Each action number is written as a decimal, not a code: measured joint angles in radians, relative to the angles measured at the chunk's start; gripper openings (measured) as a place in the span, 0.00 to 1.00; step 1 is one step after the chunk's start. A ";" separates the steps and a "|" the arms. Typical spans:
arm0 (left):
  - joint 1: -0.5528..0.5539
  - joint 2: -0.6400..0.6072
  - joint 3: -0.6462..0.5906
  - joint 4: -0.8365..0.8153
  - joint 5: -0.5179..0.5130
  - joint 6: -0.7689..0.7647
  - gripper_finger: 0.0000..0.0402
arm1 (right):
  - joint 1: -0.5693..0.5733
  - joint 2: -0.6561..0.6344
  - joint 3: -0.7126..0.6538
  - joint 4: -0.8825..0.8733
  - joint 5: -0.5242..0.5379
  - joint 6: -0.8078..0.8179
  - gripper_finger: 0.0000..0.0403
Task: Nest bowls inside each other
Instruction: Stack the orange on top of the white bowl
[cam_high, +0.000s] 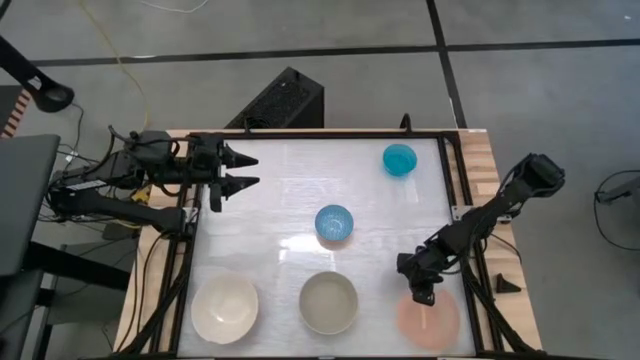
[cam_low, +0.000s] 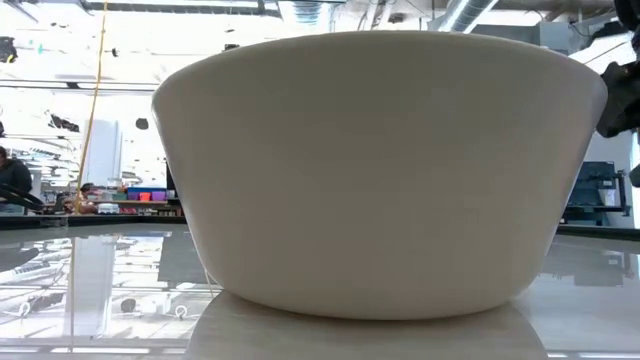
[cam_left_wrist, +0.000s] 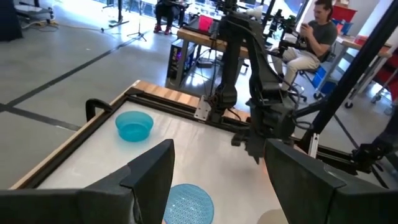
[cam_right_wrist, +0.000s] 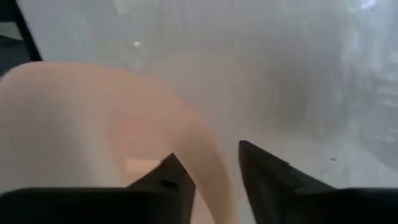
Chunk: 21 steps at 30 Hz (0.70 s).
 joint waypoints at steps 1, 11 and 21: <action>0.000 0.000 0.000 0.000 0.000 0.000 0.59 | 0.000 0.015 0.000 0.013 -0.007 -0.001 0.29; 0.000 0.000 0.000 0.004 -0.001 -0.016 0.59 | -0.086 0.093 0.000 0.231 -0.099 -0.008 0.08; 0.000 0.000 0.000 0.046 -0.001 -0.016 0.59 | -0.257 -0.041 0.000 0.264 -0.112 -0.105 0.09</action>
